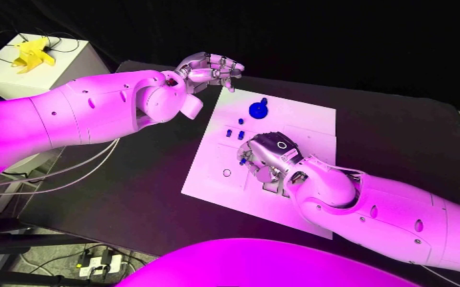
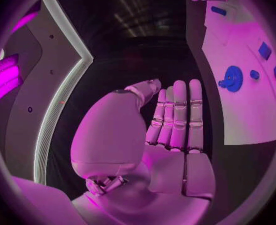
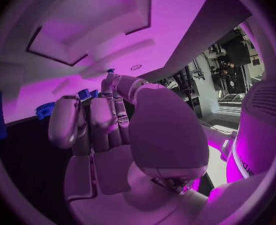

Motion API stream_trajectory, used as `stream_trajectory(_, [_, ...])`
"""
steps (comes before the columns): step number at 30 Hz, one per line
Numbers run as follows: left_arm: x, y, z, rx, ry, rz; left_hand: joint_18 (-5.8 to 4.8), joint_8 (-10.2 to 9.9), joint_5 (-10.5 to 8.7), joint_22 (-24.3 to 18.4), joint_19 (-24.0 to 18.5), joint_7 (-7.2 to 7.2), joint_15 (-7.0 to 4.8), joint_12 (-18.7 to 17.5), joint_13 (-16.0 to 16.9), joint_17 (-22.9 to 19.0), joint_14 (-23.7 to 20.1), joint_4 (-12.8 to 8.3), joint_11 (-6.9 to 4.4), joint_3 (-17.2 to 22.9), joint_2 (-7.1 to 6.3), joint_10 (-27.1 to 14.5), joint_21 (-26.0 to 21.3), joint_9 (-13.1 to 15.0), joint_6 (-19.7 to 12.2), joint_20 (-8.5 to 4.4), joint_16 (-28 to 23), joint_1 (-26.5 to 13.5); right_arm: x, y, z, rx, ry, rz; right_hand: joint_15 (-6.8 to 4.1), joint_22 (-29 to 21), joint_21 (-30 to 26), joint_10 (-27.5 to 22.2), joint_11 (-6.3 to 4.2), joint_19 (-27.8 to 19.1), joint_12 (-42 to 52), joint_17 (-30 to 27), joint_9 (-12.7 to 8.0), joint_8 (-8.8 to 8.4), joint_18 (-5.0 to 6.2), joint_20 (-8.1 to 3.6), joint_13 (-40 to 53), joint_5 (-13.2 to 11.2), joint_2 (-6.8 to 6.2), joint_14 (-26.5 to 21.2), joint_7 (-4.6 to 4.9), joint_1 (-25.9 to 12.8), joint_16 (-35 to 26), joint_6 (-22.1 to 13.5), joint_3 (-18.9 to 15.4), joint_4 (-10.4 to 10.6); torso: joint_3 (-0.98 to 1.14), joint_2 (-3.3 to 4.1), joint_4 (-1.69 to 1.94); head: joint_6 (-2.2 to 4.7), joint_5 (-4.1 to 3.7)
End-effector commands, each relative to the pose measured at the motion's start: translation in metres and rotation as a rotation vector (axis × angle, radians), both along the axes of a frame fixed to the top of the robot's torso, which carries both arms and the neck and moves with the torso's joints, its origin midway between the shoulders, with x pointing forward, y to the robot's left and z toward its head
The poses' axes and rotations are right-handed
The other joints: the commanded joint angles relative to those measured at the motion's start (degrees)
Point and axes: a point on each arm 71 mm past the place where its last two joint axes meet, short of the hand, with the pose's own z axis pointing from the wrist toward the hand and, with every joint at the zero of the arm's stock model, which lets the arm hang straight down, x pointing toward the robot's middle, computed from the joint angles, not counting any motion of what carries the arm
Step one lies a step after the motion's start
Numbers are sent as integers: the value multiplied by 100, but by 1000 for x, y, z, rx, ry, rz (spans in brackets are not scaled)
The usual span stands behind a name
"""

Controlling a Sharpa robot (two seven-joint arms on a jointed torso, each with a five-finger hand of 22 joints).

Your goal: Assemble the parts on the task board

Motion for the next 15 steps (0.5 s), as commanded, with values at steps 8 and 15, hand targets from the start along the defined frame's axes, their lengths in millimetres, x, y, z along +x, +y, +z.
stream_trajectory(8, [0, -2, 0, -7, 0, -12, 81, -26, 19, -5, 52, 21, 9, -11, -6, -6, 10, -3, 17, -24, -7, 20, -13, -5, -33, -3, -36, 62, -1, 2, -6, -67, -7, 21, 12, 910, -29, 34, 0, 4, 17, -23, 11, 34, -57, -9, 19, 23, 40, 14, 34, -18, -37, 14, -5, -33, 7, 1, 2, 1, -36])
stream_trajectory(15, [0, -2, 0, -7, 1, -13, 81, -26, 19, -5, 52, 21, 9, -11, -6, -6, 10, -3, 17, -24, -7, 20, -13, -5, -33, -3, -36, 62, -1, 3, -7, -80, -12, 23, 14, 907, -45, 27, 3, -2, 10, -44, 12, 33, -54, -8, 20, 22, 38, 8, 36, -24, -56, 9, -9, -34, 6, 2, 0, 1, -35])
